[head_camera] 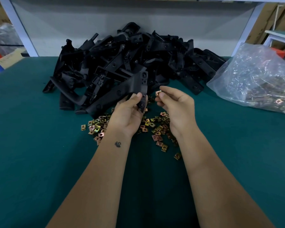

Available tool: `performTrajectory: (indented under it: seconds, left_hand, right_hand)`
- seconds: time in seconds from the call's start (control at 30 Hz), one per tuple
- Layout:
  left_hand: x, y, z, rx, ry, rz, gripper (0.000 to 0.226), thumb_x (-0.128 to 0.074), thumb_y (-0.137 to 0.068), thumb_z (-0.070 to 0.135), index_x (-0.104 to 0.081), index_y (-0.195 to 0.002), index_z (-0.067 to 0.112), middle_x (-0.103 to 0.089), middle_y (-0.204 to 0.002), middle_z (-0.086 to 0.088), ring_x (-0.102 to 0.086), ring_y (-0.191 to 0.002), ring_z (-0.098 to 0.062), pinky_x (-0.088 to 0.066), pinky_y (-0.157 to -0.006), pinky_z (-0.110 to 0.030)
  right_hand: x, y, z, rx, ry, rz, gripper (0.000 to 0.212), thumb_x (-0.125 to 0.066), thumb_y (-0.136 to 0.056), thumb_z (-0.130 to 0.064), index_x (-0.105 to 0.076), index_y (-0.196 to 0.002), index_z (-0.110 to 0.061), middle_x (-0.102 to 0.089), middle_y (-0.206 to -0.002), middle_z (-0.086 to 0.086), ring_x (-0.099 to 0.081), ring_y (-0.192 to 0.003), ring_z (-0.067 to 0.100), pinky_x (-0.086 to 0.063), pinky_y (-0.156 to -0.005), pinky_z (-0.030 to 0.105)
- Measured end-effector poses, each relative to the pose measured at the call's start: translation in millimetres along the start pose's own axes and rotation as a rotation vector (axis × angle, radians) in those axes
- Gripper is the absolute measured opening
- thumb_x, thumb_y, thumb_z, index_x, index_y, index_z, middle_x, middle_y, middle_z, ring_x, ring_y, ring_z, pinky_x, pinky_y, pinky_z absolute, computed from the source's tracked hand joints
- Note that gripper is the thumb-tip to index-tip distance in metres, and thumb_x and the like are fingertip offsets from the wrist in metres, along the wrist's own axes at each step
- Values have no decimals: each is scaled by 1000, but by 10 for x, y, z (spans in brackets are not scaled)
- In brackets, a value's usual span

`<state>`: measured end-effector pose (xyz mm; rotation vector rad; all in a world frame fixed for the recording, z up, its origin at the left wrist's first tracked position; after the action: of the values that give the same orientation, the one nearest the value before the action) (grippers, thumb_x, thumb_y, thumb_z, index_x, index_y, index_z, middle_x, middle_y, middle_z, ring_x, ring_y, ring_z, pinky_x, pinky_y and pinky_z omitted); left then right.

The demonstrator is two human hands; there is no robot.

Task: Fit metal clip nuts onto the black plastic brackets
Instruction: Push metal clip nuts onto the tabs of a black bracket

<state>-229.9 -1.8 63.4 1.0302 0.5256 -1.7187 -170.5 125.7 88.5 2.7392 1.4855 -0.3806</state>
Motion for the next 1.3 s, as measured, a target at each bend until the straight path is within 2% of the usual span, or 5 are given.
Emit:
performTrajectory:
  seconds: [0.17, 0.4, 0.63, 0.83, 1.3]
  left_hand:
    - [-19, -14, -83, 84, -33, -57, 16, -54, -94, -6, -65, -104, -1, -72, -93, -10, -70, -87, -18, -59, -81, -26]
    - [-57, 30, -112, 139, -30, -83, 15, -56, -92, -3, -67, -102, -2, -75, -97, -13, -74, -87, -19, -60, -81, -28]
    - [-57, 64, -101, 139, -2, -24, 37, -56, -93, -3, -57, -130, -6, -67, -118, -18, -68, -97, -21, -59, -84, -29]
    - [-88, 79, -104, 141, -63, -71, 18, -59, -88, -2, -65, -105, -1, -75, -92, -12, -74, -82, -18, -60, -81, -27]
    - [-129, 118, -118, 153, -113, -100, 17, -52, -95, -2, -65, -105, 2, -75, -92, -9, -73, -81, -15, -58, -85, -26]
  right_hand:
    - [-26, -19, 25, -46, -210, -14, 19, -62, -91, 5, -73, -96, -9, -74, -81, 1, -69, -77, 11, -55, -74, 21]
    - [-34, -18, 7, -31, -232, -35, 16, -61, -92, 4, -72, -96, -7, -72, -86, 5, -68, -77, 11, -54, -75, 22]
    - [-32, -15, 0, -27, -246, -44, 15, -62, -91, 4, -71, -99, -6, -72, -87, 6, -68, -78, 12, -54, -74, 22]
    - [1, -27, 19, -56, -184, 0, 12, -64, -94, -12, -69, -84, -10, -69, -70, -2, -64, -67, 9, -52, -66, 21]
    - [5, -10, -8, -35, -104, 7, 18, -62, -97, -18, -66, -80, -12, -66, -65, -4, -60, -61, 7, -50, -60, 21]
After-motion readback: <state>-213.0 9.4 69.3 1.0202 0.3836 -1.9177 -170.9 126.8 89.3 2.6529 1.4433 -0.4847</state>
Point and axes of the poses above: each hand's wrist, its own y-axis away from the middle knuckle, its own x-axis out of the back of the hand, z = x × y, the point moved 7 cm from there along -y, towards the middle knuckle
